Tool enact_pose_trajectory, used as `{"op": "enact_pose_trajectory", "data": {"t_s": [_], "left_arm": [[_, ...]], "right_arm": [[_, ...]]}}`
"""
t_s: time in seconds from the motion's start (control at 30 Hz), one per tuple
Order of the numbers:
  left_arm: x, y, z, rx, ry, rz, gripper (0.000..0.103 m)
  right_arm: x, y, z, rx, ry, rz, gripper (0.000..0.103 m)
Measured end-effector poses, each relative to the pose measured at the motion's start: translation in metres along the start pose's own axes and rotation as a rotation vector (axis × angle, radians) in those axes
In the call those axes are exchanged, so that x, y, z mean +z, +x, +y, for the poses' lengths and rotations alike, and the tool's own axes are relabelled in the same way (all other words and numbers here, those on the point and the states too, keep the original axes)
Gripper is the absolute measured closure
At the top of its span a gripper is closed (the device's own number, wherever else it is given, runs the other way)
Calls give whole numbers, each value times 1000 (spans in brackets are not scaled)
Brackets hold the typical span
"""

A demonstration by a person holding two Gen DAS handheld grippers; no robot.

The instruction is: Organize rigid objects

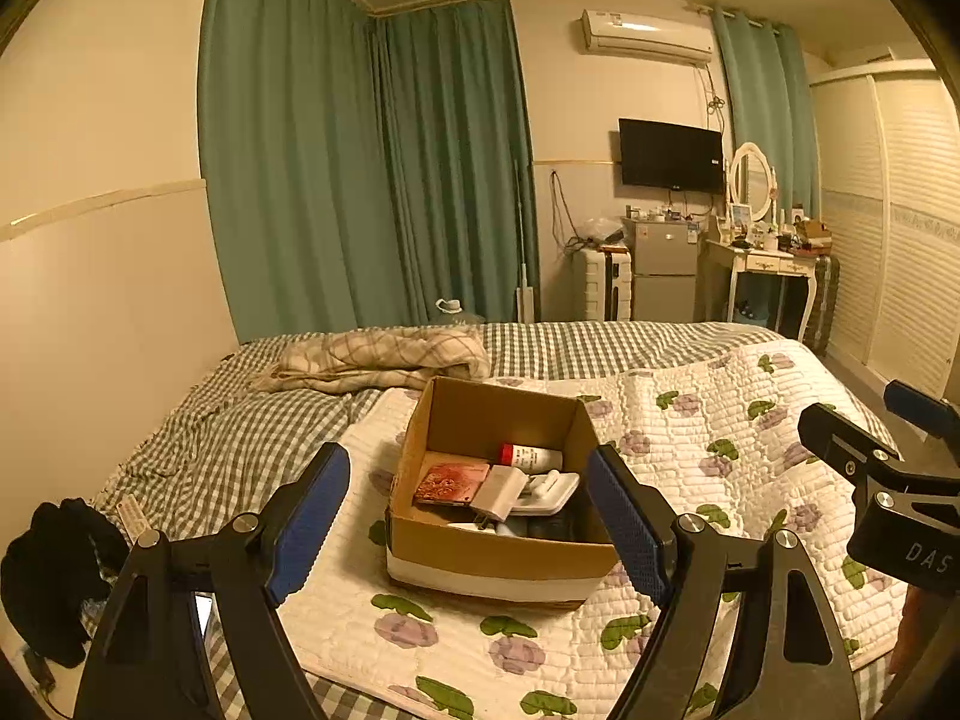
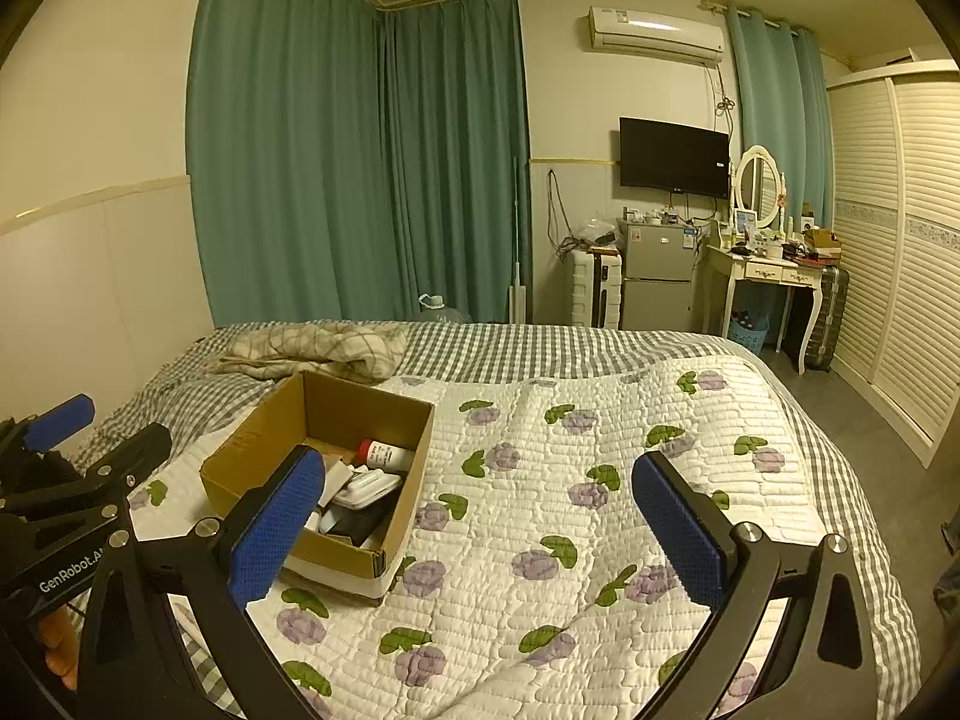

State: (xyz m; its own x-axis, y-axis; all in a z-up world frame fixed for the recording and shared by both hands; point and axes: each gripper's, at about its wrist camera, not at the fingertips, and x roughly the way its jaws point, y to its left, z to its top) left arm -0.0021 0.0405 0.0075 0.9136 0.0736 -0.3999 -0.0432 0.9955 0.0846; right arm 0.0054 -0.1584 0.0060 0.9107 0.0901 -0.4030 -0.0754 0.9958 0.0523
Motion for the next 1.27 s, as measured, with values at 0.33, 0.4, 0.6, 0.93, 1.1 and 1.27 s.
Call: {"op": "enact_pose_trajectory", "data": {"t_s": [0.33, 0.4, 0.6, 0.93, 1.1, 1.27], "left_arm": [[1, -2, 2, 4, -8, 1, 19], [1, -2, 2, 2, -9, 3, 19], [1, -2, 2, 2, -2, -1, 19], [0, -2, 1, 8, 9, 1, 19], [-2, -1, 2, 8, 4, 10, 19], [-3, 0, 4, 11, -4, 10, 19]], "right_arm": [[-1, 1, 1, 1, -2, 0, 0], [-1, 1, 1, 1, -3, 0, 0], [-1, 0, 0, 3, -7, -2, 0], [0, 0, 2, 1, -8, -2, 0], [0, 0, 1, 2, -9, -2, 0], [0, 0, 0, 3, -11, -2, 0]]}}
